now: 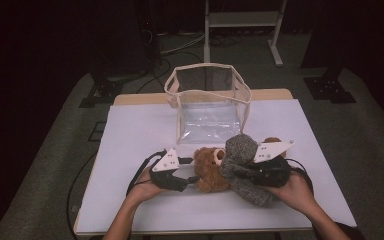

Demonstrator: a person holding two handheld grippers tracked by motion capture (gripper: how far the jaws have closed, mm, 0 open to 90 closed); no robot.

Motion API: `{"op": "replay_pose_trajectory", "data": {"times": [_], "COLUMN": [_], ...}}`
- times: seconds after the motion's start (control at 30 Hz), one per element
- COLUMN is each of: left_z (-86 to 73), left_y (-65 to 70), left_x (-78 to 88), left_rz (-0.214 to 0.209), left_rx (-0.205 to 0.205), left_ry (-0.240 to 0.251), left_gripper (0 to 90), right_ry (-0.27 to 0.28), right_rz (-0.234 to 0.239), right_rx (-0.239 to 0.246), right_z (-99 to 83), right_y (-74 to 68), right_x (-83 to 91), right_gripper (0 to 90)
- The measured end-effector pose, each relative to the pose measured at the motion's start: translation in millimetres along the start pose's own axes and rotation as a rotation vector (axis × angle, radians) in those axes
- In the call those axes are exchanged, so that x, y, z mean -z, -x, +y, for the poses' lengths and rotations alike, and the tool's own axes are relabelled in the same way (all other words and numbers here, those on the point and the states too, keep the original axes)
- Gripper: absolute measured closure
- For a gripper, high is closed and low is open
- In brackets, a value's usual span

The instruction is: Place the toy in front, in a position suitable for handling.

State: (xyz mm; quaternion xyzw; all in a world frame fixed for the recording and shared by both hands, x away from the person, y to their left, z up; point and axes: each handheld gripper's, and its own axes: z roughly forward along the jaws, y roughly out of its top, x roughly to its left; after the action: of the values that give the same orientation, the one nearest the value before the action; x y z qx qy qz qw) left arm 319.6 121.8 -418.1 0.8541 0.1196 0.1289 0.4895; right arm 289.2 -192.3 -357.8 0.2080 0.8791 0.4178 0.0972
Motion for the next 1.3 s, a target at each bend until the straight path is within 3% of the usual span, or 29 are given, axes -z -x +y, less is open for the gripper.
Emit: {"op": "replay_pose_trajectory", "data": {"times": [0.2, 0.33, 0.5, 0.6, 0.7, 0.8, 0.93, 1.1, 1.2, 1.3], "left_z": [6.5, 10.6, 11.9, 13.0, 12.9, 12.5, 12.6, 13.1, 13.0, 13.5], "left_y": [4.0, 4.3, 4.5, 5.3, 4.9, 4.6, 4.9, 5.3, 5.3, 6.0], "left_x": [-12.4, -16.7, -17.0, -17.3, -16.7, -16.5, -16.7, -16.6, -16.9, -17.0], "left_rz": [-0.019, -0.008, -0.004, -0.001, 0.002, 0.000, -0.004, -0.001, -0.006, -0.009], "left_rx": [-0.006, -0.016, -0.008, -0.009, -0.008, -0.011, -0.008, -0.015, -0.018, -0.026], "left_ry": [0.001, -0.008, -0.014, -0.016, -0.013, -0.015, -0.014, -0.016, -0.015, -0.018], "left_gripper": [38.6, 38.1, 37.6, 37.6, 37.6, 37.6, 37.6, 37.7, 37.9, 38.2], "right_ry": [0.011, 0.001, -0.006, -0.002, 0.018, 0.034, 0.008, -0.025, -0.052, -0.072], "right_rz": [0.019, 0.000, -0.015, -0.049, -0.098, -0.142, -0.170, -0.161, -0.132, -0.073], "right_rx": [0.023, -0.009, -0.062, -0.029, 0.037, 0.115, 0.208, 0.283, 0.291, 0.275], "right_z": [3.5, -15.3, -38.9, -35.9, -25.0, -13.2, 0.6, 14.1, 17.7, 20.0], "right_y": [-3.2, -0.8, -0.2, -6.1, -11.5, -15.9, -16.6, -11.7, -5.0, 5.7], "right_x": [-8.3, -3.5, 17.6, 24.5, 21.6, 15.9, 7.5, 2.9, -1.4, -10.6], "right_gripper": [78.9, 79.0, 78.9, 78.5, 73.5, 64.1, 49.5, 40.1, 36.6, 31.9]}}
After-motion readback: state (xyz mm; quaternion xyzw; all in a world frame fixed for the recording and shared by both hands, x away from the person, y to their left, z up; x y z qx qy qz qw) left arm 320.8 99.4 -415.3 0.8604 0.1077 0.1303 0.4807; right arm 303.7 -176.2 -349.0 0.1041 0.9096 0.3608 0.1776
